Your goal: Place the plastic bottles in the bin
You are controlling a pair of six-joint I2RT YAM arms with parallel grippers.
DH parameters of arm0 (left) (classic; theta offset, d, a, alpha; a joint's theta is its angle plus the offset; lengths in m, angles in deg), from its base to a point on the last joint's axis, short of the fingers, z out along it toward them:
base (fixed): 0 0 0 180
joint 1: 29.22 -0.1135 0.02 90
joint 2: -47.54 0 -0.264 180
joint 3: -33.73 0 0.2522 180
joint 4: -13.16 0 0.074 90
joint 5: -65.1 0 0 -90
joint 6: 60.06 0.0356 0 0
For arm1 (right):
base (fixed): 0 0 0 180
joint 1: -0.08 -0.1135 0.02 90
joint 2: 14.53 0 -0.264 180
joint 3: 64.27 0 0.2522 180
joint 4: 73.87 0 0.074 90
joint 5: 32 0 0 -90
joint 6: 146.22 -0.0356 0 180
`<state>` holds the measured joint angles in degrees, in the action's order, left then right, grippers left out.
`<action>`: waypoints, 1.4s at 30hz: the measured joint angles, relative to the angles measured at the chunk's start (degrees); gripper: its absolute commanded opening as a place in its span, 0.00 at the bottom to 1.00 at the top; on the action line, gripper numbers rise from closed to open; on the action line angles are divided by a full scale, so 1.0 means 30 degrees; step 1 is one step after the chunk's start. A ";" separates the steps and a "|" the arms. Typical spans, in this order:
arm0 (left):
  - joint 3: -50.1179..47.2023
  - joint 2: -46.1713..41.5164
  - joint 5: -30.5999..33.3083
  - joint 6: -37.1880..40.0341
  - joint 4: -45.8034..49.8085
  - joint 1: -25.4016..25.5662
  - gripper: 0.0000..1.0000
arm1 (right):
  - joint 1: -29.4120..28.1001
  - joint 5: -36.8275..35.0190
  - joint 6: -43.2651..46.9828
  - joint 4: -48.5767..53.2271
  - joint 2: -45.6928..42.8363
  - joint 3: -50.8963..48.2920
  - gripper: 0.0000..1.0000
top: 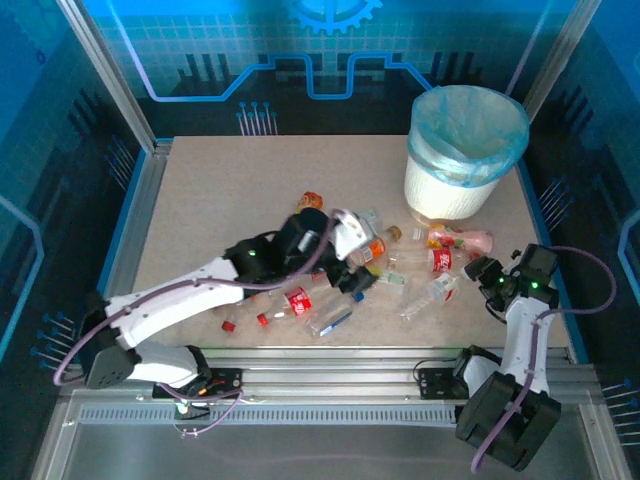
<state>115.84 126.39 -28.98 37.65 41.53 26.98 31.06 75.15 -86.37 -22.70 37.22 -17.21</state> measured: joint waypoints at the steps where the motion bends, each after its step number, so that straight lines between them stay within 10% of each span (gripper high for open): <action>1: 0.0131 0.0444 -0.0444 0.0044 0.0066 0.0379 0.91 | 0.0000 0.0189 0.0022 -0.0131 0.0138 -0.0007 0.63; 14: 0.1668 0.3679 -0.3898 -0.0823 0.0182 0.1749 0.91 | 0.0073 0.1144 0.0576 -0.2113 0.3264 -0.0029 0.57; 42: -0.0109 0.3555 -0.3869 -0.0933 -0.0831 0.1749 0.94 | 0.0444 0.2586 0.0685 -0.5391 0.8204 0.0007 0.57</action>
<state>115.52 137.05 -40.58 34.85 39.04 32.23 32.39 82.91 -84.32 -38.88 61.83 -17.19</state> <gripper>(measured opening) 0.937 0.558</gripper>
